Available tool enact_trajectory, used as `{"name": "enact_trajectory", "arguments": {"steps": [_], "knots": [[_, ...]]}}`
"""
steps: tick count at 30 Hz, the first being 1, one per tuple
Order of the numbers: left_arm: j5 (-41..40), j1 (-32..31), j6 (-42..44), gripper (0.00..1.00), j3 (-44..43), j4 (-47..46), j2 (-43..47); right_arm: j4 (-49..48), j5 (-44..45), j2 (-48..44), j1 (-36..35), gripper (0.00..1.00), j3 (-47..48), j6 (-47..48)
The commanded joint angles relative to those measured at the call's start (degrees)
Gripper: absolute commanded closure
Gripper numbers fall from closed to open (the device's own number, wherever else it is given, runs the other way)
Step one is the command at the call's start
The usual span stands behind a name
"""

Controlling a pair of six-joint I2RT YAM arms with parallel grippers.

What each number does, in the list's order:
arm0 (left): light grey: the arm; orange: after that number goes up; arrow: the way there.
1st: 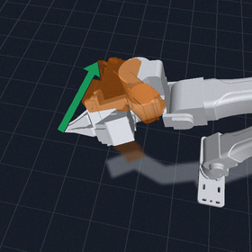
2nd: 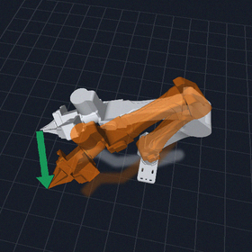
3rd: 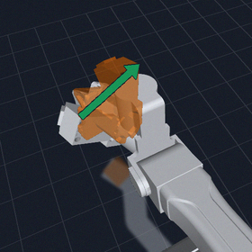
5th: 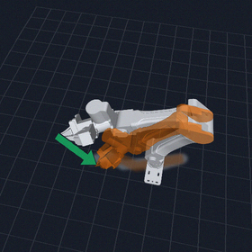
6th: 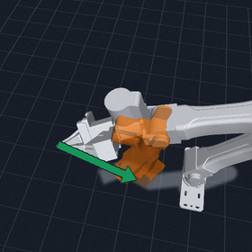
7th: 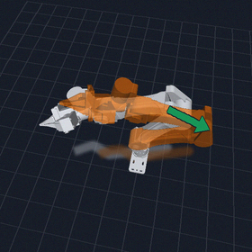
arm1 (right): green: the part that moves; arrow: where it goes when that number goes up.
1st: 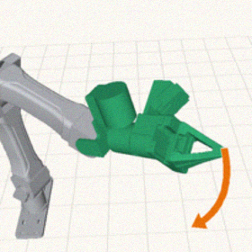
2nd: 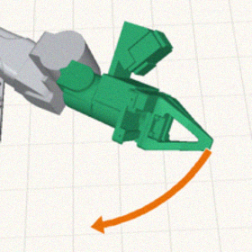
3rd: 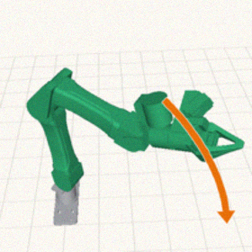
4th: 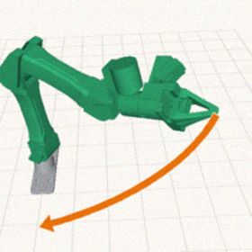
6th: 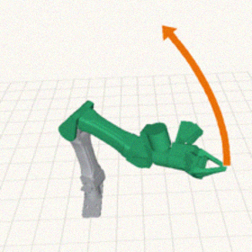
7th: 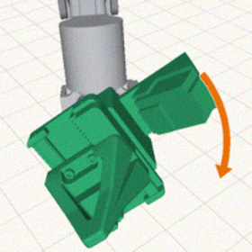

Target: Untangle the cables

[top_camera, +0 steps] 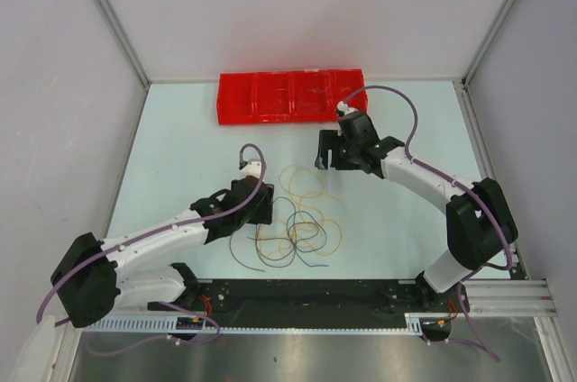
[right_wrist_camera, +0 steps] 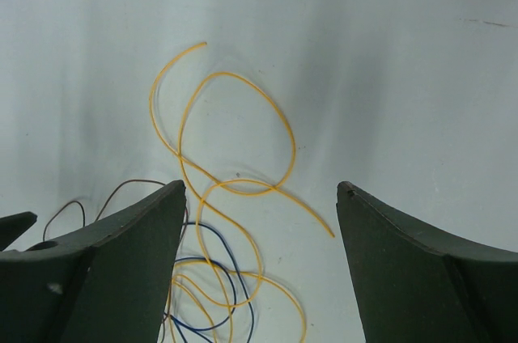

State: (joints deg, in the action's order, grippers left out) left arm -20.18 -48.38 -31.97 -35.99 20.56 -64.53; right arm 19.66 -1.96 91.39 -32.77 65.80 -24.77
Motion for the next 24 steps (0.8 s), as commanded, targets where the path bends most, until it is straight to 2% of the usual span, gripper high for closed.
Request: {"name": "enact_trajectory", "arguments": {"steps": [1,7,13,24], "knots": [[0.7,-0.2,-1.6,0.35,0.7,-5.6,-2.6,-0.1,-0.1,-3.1,0.0,0.20,-0.3,1.4],[1.4,-0.2,-1.8,0.35,0.2,-11.2,-5.3,0.9,-0.6,-2.4,0.0,0.20,-0.3,1.3],[0.8,0.0,0.9,0.36,-8.7,-11.7,-13.4,2.0,-0.2,-3.1,0.0,0.20,-0.5,1.4],[2.1,3.7,0.1,0.32,-20.2,-10.3,-28.6,2.4,-0.5,-4.3,-0.5,0.20,-2.0,1.4]]}}
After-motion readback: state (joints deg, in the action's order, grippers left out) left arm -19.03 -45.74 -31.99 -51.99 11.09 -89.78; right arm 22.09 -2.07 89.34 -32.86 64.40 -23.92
